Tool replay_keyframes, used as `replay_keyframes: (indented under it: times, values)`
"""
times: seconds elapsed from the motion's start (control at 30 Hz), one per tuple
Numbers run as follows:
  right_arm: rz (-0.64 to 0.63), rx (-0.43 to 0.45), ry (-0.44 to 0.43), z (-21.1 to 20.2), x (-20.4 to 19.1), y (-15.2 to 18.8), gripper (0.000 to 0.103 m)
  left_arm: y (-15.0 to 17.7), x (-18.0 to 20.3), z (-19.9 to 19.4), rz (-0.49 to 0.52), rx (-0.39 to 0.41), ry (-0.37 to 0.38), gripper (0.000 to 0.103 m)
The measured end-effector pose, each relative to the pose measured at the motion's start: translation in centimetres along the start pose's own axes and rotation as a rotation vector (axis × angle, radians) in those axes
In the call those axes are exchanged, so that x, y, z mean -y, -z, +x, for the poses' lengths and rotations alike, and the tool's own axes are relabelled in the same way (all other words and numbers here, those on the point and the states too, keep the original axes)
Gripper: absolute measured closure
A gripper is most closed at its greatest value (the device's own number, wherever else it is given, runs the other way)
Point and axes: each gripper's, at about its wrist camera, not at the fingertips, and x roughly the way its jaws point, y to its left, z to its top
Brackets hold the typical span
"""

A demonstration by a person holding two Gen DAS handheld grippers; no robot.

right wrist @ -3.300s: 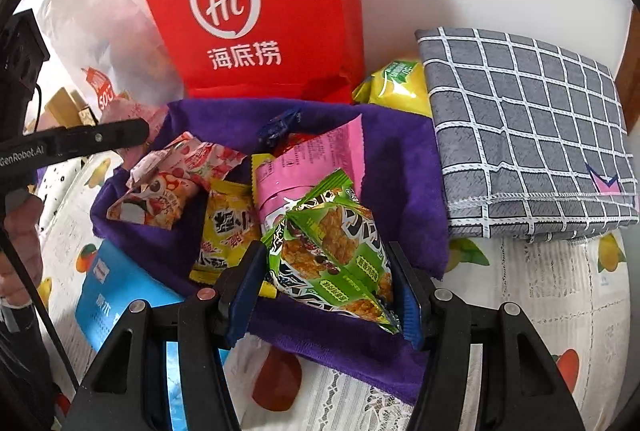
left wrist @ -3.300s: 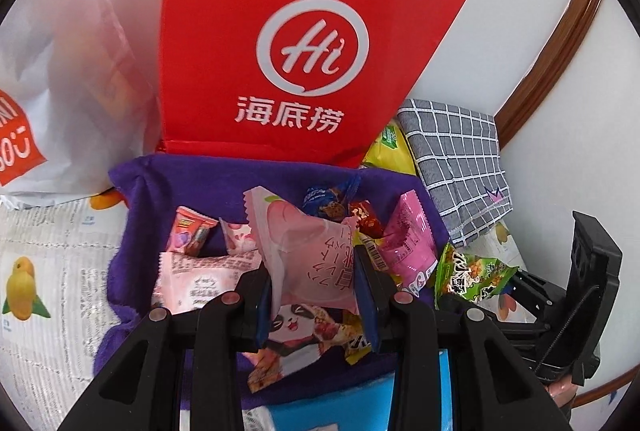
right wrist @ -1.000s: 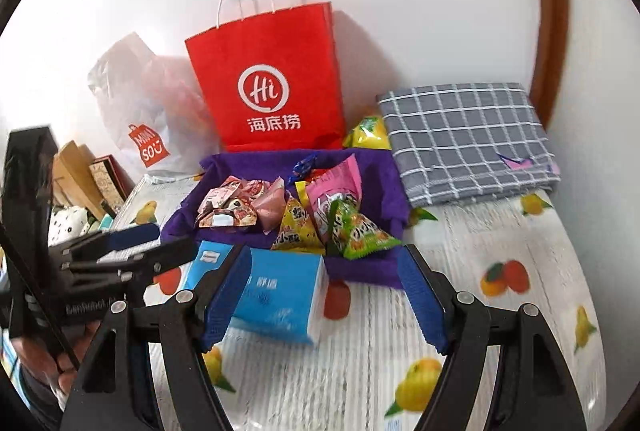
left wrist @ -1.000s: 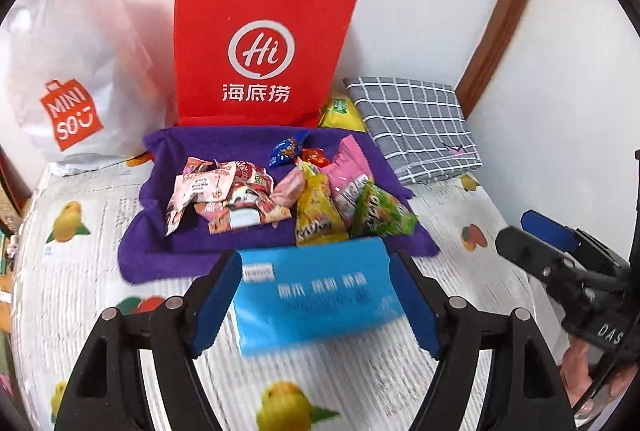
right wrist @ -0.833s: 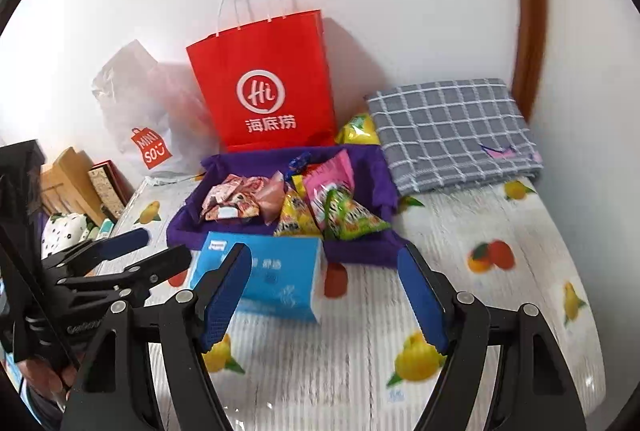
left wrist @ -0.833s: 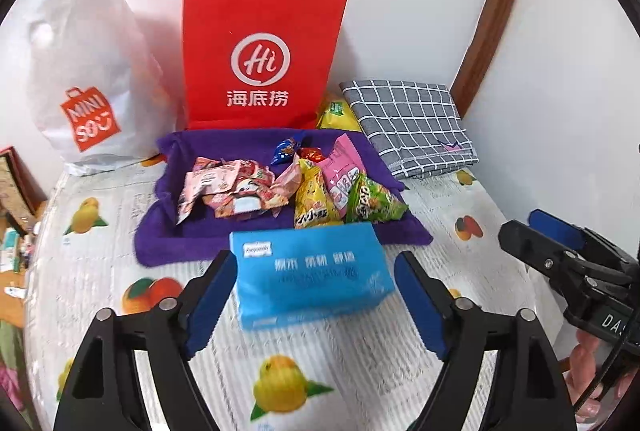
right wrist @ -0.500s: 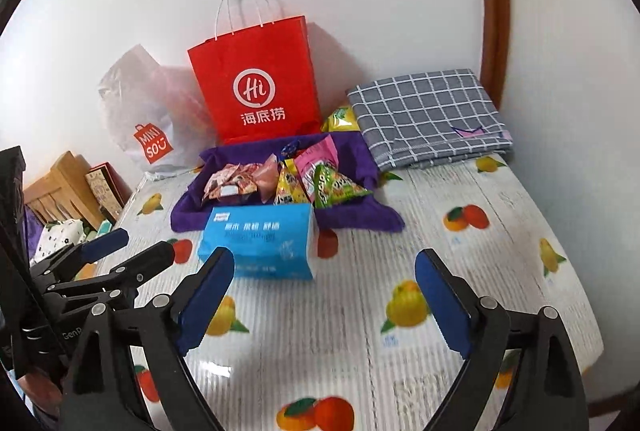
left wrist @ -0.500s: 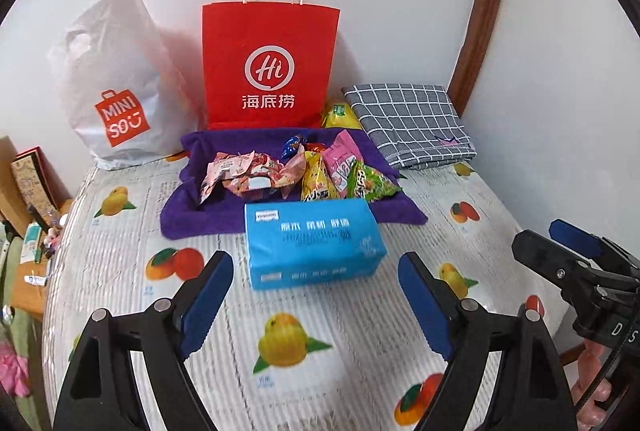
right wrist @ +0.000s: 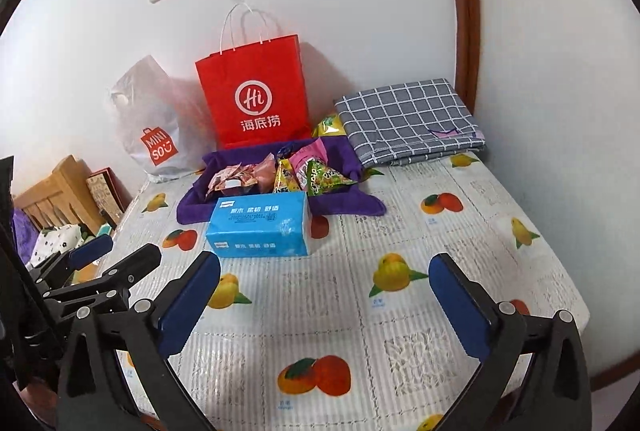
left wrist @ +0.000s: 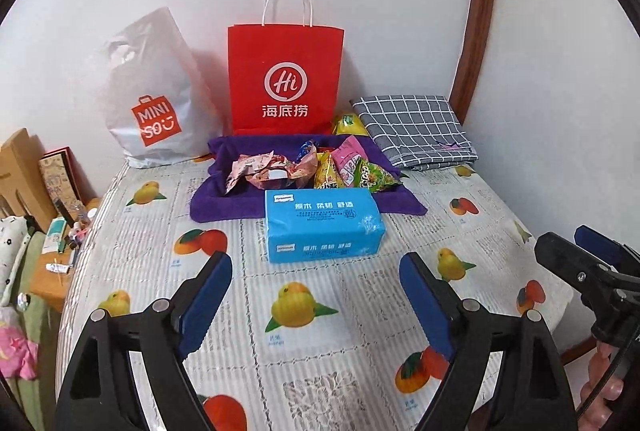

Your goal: Organize snacks

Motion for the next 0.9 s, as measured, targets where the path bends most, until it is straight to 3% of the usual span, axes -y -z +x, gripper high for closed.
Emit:
replay_keyframes:
  times: [0.9]
  values:
    - [0.018, 0.010, 0.049, -3.0, 1.4, 3.4, 0.000, 2.6, 1.7, -2.2, 0.029, 0.019, -0.042, 0.018]
